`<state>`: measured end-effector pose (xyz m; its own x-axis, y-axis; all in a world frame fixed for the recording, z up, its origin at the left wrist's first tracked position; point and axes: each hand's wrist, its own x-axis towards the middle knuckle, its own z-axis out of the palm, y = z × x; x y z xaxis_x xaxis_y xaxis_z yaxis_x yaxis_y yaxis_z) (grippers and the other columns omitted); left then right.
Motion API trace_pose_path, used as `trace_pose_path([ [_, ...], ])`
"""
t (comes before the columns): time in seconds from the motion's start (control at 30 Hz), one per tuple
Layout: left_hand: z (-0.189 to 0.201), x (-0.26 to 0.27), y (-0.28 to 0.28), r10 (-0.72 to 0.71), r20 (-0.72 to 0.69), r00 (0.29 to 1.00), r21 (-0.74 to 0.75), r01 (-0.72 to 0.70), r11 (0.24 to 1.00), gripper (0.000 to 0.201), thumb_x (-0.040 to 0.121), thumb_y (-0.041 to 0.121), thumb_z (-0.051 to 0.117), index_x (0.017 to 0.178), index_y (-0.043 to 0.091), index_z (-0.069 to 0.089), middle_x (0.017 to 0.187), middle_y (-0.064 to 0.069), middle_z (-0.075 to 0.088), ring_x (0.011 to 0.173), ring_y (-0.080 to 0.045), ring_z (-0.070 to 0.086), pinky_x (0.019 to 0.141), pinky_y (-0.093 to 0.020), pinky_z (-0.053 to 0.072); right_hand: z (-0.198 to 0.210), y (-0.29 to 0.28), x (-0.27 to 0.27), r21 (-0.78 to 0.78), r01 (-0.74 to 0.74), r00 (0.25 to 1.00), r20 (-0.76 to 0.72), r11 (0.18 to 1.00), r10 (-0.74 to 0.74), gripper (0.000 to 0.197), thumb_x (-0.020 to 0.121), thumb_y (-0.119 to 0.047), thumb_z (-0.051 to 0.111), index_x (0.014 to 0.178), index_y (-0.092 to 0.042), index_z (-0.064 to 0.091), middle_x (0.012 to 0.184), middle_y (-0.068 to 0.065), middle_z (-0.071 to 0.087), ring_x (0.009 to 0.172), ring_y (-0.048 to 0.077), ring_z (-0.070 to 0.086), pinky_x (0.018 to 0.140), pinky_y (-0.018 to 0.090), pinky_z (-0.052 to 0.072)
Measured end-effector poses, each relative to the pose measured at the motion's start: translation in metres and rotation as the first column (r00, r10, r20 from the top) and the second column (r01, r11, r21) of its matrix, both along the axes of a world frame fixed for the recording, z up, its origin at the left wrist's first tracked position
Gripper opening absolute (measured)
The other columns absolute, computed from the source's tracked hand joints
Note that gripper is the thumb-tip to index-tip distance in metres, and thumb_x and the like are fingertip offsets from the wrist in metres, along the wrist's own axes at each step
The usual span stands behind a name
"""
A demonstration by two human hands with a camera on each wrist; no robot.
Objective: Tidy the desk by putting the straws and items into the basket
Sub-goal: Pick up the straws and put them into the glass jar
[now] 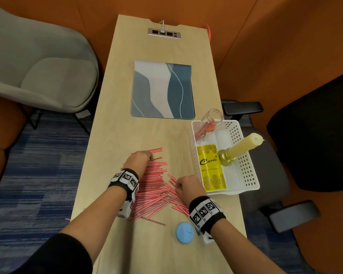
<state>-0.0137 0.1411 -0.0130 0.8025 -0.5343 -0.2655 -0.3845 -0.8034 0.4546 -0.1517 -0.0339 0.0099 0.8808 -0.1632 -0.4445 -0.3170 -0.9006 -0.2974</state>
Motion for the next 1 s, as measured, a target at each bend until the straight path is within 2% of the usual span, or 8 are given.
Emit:
trace_pose_path([
  [0.13,0.013,-0.001,-0.003,-0.006,0.015,1.000,-0.097,0.008,0.995,0.039,0.092,0.002,0.059,0.128,0.018,0.063,0.104,-0.008,0.068,0.095,-0.025,0.064,0.088,-0.035,0.052,0.001,0.002,-0.006,0.013,-0.028,0.997,0.072,1.000,0.027,0.017,0.092,-0.020,0.053,0.099,-0.016,0.069,0.091,0.006,0.070,0.087,0.026,0.065,0.075,0.032,0.050],
  [0.3,0.024,-0.001,-0.003,0.008,-0.031,0.999,-0.111,-0.011,0.994,0.010,0.083,0.013,0.075,0.090,0.020,0.078,0.091,0.003,0.072,0.078,-0.011,0.063,0.075,-0.020,0.051,0.019,-0.002,-0.010,0.185,0.009,0.991,0.132,0.983,-0.034,0.022,0.089,-0.013,0.056,0.106,-0.020,0.069,0.082,0.001,0.069,0.078,0.020,0.064,0.074,0.031,0.054],
  [0.47,0.028,-0.002,-0.008,0.056,-0.101,0.993,-0.095,-0.065,0.993,0.011,0.076,0.019,0.084,0.075,0.024,0.074,0.076,0.012,0.068,0.070,-0.003,0.062,0.075,-0.024,0.056,0.084,-0.024,0.021,0.435,0.103,0.928,0.283,0.895,-0.244,0.021,0.085,-0.009,0.068,0.101,-0.022,0.068,0.077,-0.003,0.065,0.064,0.010,0.060,0.071,0.030,0.057],
  [0.6,0.034,0.001,-0.016,0.090,-0.069,0.994,-0.179,-0.101,0.979,0.012,0.079,0.015,0.080,0.080,0.023,0.072,0.073,0.011,0.067,0.069,-0.006,0.063,0.074,-0.028,0.058,0.147,-0.064,0.056,0.497,0.161,0.746,0.504,0.852,-0.435,0.019,0.090,-0.012,0.068,0.104,-0.025,0.063,0.083,-0.008,0.064,0.075,0.004,0.063,0.068,0.011,0.051],
  [0.7,0.052,0.008,-0.026,0.106,-0.033,0.994,-0.329,-0.111,0.938,0.010,0.081,0.018,0.079,0.086,0.025,0.074,0.074,0.015,0.069,0.070,0.000,0.065,0.073,-0.021,0.055,0.174,-0.099,0.078,0.505,0.176,0.529,0.675,0.845,-0.514,0.013,0.091,-0.013,0.067,0.103,-0.020,0.065,0.085,-0.006,0.066,0.075,0.001,0.063,0.069,0.011,0.052],
  [0.8,0.083,0.019,-0.041,0.135,-0.032,0.990,-0.514,-0.132,0.848,0.008,0.082,0.015,0.078,0.083,0.023,0.076,0.079,0.010,0.074,0.073,-0.005,0.069,0.073,-0.022,0.056,0.174,-0.127,0.098,0.493,0.213,0.418,0.734,0.843,-0.535,0.012,0.092,-0.012,0.065,0.102,-0.018,0.064,0.086,-0.004,0.066,0.075,0.004,0.064,0.069,0.016,0.055],
  [0.9,0.121,0.028,-0.058,0.171,-0.029,0.985,-0.635,-0.150,0.758,0.006,0.082,0.014,0.078,0.086,0.018,0.077,0.079,0.010,0.075,0.074,-0.005,0.070,0.073,-0.019,0.055,0.160,-0.142,0.113,0.468,0.223,0.432,0.739,0.855,-0.517,0.012,0.092,-0.010,0.064,0.103,-0.015,0.065,0.085,-0.002,0.066,0.075,0.006,0.065,0.070,0.022,0.058],
  [1.0,0.159,0.036,-0.081,0.159,-0.014,0.987,-0.728,-0.120,0.675,0.004,0.083,0.012,0.077,0.086,0.015,0.077,0.079,0.010,0.075,0.074,-0.002,0.070,0.073,-0.014,0.053,0.138,-0.148,0.119,0.423,0.264,0.567,0.658,0.867,-0.495,0.018,0.092,-0.012,0.065,0.109,-0.017,0.063,0.088,-0.003,0.065,0.080,0.006,0.064,0.078,0.029,0.059],
])
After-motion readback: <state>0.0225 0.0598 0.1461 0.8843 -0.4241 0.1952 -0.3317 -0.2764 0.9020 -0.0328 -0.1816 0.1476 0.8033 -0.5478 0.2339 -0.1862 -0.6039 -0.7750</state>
